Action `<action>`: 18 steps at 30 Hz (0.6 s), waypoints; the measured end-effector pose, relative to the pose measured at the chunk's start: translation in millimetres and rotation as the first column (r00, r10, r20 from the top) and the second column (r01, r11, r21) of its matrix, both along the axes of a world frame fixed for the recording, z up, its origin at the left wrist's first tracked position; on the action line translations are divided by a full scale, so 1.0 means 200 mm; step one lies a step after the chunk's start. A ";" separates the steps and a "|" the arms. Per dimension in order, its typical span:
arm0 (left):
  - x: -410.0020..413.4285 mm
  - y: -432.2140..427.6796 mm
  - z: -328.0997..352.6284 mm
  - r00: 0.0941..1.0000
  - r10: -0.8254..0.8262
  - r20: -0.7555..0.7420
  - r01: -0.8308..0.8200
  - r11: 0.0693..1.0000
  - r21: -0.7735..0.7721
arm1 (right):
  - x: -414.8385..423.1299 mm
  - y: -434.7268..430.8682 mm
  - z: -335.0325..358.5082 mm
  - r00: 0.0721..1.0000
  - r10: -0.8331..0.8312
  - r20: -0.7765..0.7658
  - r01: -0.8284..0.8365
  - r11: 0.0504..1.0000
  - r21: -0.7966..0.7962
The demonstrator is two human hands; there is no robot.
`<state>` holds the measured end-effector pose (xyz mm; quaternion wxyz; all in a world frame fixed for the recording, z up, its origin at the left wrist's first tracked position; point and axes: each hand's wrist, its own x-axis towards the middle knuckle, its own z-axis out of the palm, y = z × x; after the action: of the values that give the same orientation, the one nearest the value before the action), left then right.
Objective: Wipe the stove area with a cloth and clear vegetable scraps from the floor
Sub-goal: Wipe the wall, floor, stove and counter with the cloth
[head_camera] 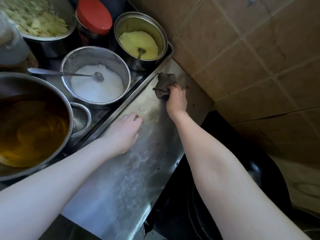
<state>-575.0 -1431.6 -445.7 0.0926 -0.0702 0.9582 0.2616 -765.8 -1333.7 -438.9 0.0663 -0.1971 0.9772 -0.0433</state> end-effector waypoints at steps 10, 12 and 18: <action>-0.02 -0.01 0.07 0.995 -0.064 -0.076 0.059 0.996 -0.071 | -0.11 0.30 0.06 0.923 -0.379 0.064 0.383 0.921 -0.071; -0.01 -0.01 0.07 0.996 -0.062 -0.068 0.057 0.996 -0.072 | -0.07 0.39 0.06 0.898 -0.434 0.068 0.438 0.897 -0.060; 0.03 0.03 0.05 0.997 -0.058 -0.040 0.058 0.998 -0.007 | 0.17 0.47 0.02 0.889 -0.458 0.031 0.458 0.885 -0.083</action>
<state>-568.9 -1426.6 -435.4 0.0805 -0.0371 0.9622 0.2575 -731.4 -1239.6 -434.8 0.0505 0.0365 0.9929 -0.1017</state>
